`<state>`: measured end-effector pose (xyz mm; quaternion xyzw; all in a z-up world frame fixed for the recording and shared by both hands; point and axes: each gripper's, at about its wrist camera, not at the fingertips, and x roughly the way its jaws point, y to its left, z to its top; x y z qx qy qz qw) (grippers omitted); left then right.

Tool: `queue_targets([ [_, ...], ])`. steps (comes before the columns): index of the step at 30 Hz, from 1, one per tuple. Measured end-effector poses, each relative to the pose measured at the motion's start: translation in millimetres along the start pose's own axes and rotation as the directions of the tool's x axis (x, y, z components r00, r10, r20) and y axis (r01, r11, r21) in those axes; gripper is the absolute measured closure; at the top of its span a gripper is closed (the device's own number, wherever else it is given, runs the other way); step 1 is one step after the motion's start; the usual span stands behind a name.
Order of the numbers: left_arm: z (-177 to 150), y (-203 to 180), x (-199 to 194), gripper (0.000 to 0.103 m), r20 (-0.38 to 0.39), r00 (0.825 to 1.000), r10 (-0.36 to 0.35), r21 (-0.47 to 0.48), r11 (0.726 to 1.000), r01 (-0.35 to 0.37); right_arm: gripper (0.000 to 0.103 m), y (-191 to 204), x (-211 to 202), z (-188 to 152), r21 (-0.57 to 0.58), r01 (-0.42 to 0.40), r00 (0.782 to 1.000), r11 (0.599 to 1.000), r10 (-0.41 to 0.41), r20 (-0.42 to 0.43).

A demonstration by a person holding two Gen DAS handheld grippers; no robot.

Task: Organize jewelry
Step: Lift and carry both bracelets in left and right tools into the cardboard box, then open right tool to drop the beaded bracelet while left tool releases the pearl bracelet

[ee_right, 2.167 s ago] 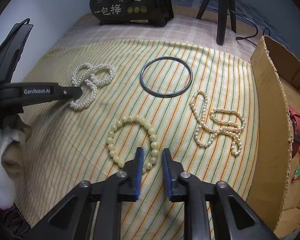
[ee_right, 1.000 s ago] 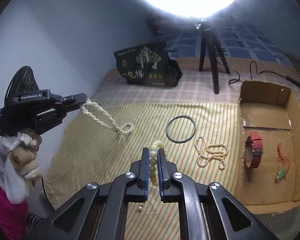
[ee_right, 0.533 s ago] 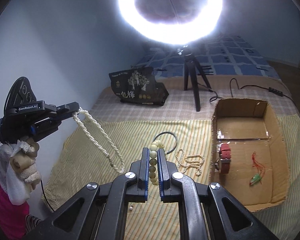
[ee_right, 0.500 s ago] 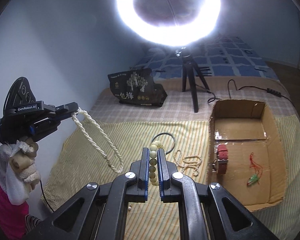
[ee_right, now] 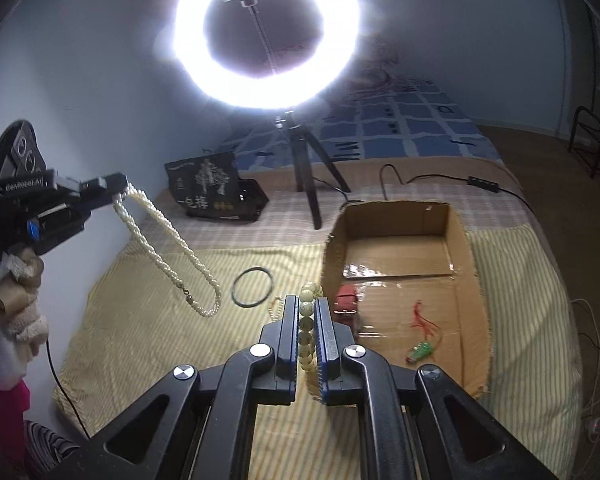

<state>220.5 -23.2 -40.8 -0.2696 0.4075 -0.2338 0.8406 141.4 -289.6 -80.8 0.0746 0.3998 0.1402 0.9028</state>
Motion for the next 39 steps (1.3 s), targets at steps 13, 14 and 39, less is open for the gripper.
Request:
queue_targets([
  [13,9,-90,69,0.098,-0.055,0.998,-0.028,0.141,0.989,0.036,0.098,-39,-17,-4,0.044,0.037,0.999,0.998,-0.037,0.004],
  [14,9,-95,76,0.098,-0.062,0.998,-0.03,0.148,0.988,0.039,0.098,-41,-17,-5,0.047,0.039,0.999,0.998,-0.039,0.002],
  [39,2,-119,165,0.095,-0.146,0.986,0.079,0.204,0.978,-0.048,0.057,-65,-8,-16,0.081,0.048,0.998,0.996,-0.044,-0.045],
])
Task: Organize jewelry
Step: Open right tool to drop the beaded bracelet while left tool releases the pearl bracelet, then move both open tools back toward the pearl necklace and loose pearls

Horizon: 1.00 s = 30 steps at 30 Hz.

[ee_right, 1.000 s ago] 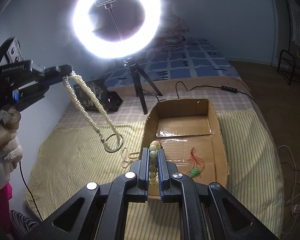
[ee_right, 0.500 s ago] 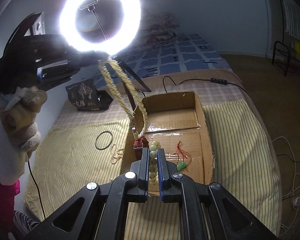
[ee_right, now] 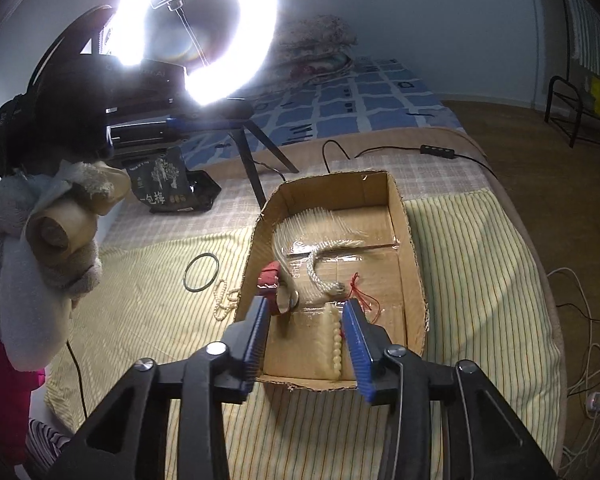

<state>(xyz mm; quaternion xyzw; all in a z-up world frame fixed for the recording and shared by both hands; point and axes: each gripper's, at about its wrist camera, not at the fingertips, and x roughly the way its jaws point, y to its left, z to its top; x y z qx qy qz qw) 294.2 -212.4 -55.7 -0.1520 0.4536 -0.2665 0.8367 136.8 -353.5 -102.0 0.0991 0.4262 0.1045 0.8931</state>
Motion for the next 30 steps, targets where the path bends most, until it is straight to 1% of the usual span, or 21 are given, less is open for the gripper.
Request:
queue_targets([
  [1,0,1,-1,0.092,0.001,1.0,0.006,0.005,1.0,-0.006,0.05,0,1,0,0.002,0.004,1.0,1.0,-0.004,-0.001],
  [2,-1,1,-2,0.083,0.002,1.0,0.011,0.01,1.0,-0.011,0.049,0,1,-1,0.003,0.009,1.0,1.0,-0.009,0.001],
  [3,-2,2,-3,0.077,0.004,1.0,0.019,0.014,1.0,-0.019,0.048,0,1,-1,0.003,0.012,1.0,1.0,-0.012,0.001],
  [9,-8,8,-12,0.077,0.004,0.999,0.048,0.034,0.998,-0.048,0.048,3,0,1,0.002,0.012,1.0,1.0,-0.012,0.007],
  [15,-16,25,-34,0.077,0.025,0.994,0.106,0.061,0.992,-0.107,0.048,13,0,2,-0.012,-0.001,1.0,1.0,0.001,0.015],
  [21,-25,51,-66,0.076,0.055,0.982,0.18,0.073,0.98,-0.184,0.048,27,2,4,-0.038,-0.019,1.0,0.999,0.02,0.017],
  [27,-49,76,-101,0.075,0.087,0.959,0.269,0.11,0.954,-0.278,0.048,40,4,5,-0.068,-0.04,0.999,0.997,0.041,0.023],
  [28,-55,80,-105,0.075,0.089,0.954,0.286,0.116,0.949,-0.295,0.046,43,5,5,-0.074,-0.044,0.999,0.996,0.046,0.023],
  [29,-62,84,-111,0.075,0.094,0.944,0.317,0.134,0.935,-0.327,0.043,45,6,5,-0.077,-0.047,0.999,0.996,0.049,0.024],
  [30,-68,86,-115,0.075,0.098,0.937,0.334,0.149,0.926,-0.346,0.034,46,6,5,-0.08,-0.05,0.998,0.996,0.052,0.027],
])
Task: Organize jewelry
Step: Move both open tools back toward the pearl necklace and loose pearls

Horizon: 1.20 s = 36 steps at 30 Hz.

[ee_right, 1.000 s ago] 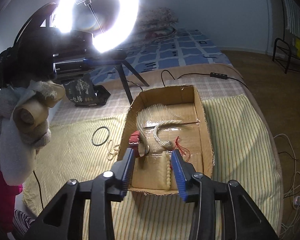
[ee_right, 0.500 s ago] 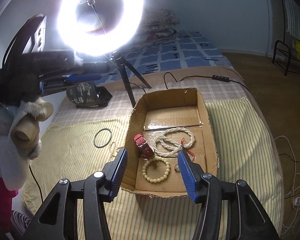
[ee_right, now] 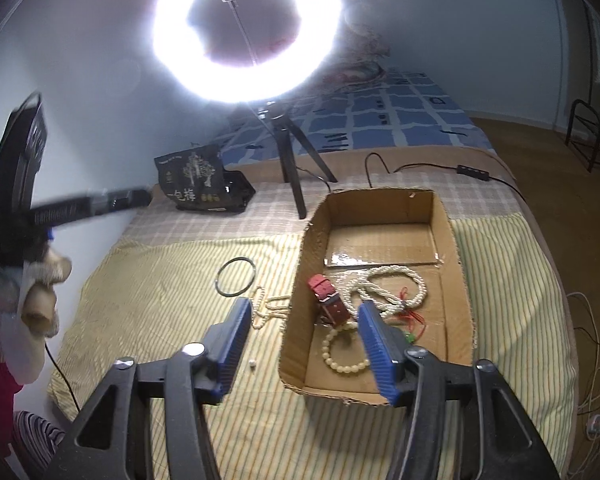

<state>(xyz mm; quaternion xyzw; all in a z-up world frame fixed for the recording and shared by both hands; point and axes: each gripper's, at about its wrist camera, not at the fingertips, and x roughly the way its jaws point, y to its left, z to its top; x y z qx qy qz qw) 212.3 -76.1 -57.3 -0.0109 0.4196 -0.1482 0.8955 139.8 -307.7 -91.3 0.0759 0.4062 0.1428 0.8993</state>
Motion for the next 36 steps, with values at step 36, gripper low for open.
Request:
queue_targets([
  [36,-209,23,27,0.075,-0.231,0.969,-0.086,-0.064,0.995,0.073,0.067,83,79,-99,-0.163,-0.048,0.995,0.985,0.033,-0.092],
])
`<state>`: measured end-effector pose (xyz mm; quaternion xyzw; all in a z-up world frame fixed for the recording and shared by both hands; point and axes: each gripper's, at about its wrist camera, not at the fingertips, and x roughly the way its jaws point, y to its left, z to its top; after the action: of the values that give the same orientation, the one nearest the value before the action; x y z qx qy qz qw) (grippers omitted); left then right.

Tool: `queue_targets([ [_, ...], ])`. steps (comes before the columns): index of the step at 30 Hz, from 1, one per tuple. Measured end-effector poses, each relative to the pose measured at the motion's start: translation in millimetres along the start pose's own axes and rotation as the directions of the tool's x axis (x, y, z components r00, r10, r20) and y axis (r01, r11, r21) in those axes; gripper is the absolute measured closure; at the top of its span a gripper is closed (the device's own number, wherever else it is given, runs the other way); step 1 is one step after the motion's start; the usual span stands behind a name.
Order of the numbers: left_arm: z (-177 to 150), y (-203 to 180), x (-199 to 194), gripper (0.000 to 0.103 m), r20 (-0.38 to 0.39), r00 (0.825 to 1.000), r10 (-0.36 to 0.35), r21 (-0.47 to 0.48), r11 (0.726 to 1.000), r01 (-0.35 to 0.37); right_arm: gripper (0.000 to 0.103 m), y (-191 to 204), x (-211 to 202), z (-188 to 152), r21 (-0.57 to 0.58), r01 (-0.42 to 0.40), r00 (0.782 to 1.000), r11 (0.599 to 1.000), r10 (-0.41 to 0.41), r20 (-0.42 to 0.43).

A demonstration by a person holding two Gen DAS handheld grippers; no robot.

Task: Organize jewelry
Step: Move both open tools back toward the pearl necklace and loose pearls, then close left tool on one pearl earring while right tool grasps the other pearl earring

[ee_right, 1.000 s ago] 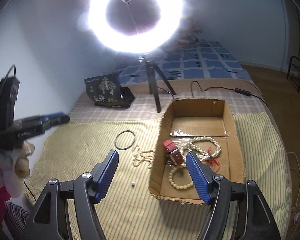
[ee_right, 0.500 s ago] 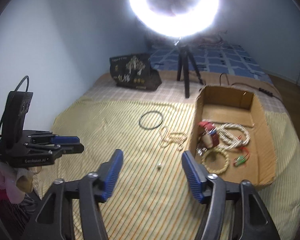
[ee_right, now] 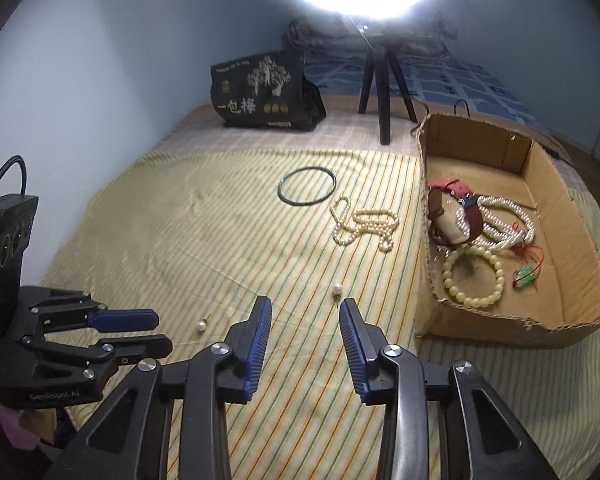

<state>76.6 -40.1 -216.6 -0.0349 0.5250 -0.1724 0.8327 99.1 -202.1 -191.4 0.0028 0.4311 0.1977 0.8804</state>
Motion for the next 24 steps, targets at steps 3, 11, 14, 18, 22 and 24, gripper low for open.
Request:
queue_targets([
  [3,1,3,7,0.075,-0.003,1.0,-0.006,-0.022,1.0,0.006,0.068,-1,10,-1,0.002,0.022,1.0,1.0,-0.022,-0.003],
  [11,6,-3,22,0.075,0.006,1.0,0.019,-0.029,0.999,-0.019,0.072,-3,29,-2,0.028,0.059,0.998,0.998,-0.059,-0.002],
  [14,7,0,26,0.075,-0.002,1.0,0.022,-0.046,0.999,-0.022,0.074,-3,32,-2,0.034,0.076,0.997,0.997,-0.076,0.0],
  [18,6,-1,31,0.075,-0.007,1.0,0.029,-0.043,0.999,-0.029,0.077,-8,37,1,0.058,0.078,0.997,0.995,-0.078,0.003],
  [22,6,-1,32,0.075,-0.007,0.999,0.032,-0.04,0.999,-0.033,0.078,-6,43,3,0.058,0.086,0.996,0.995,-0.086,0.001],
  [24,6,0,33,0.075,-0.008,0.999,0.032,-0.044,0.999,-0.032,0.078,-4,46,4,0.05,0.101,0.995,0.994,-0.101,-0.004],
])
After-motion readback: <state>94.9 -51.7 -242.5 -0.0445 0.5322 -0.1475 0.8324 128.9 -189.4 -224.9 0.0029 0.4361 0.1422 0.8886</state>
